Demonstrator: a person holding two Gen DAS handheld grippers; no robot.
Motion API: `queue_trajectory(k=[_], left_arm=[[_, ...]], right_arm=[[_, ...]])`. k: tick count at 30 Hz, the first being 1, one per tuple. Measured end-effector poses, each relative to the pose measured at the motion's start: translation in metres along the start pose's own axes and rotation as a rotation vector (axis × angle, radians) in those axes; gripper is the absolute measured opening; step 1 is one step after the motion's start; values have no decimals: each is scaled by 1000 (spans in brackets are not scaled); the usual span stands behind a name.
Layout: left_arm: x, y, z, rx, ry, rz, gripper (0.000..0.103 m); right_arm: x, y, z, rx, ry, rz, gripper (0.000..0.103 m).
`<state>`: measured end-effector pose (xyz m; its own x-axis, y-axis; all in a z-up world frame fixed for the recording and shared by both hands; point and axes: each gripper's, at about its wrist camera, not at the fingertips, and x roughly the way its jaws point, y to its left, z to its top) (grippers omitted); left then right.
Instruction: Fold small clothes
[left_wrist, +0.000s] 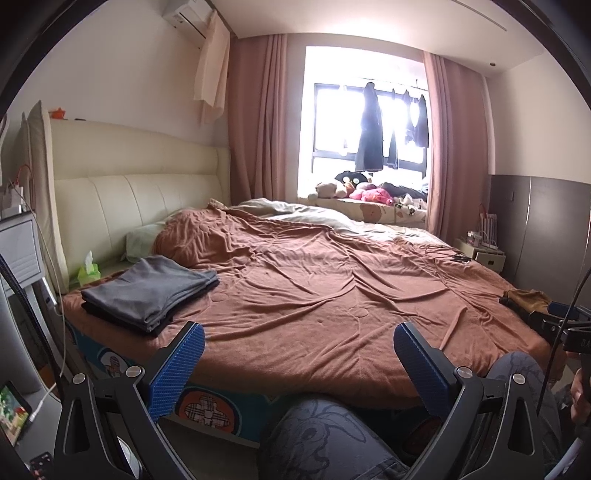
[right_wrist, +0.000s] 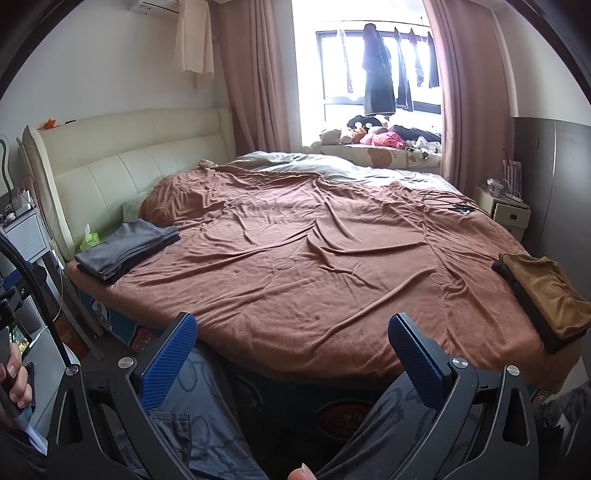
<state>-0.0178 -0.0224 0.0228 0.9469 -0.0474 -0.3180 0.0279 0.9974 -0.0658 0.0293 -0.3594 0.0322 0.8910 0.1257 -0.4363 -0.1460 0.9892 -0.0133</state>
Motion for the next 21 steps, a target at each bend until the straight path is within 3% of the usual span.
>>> queue_trajectory(k=[21], left_arm=[[-9, 0, -1, 11, -8, -16, 103]], right_arm=[[-1, 1, 2, -10, 7, -5, 103]])
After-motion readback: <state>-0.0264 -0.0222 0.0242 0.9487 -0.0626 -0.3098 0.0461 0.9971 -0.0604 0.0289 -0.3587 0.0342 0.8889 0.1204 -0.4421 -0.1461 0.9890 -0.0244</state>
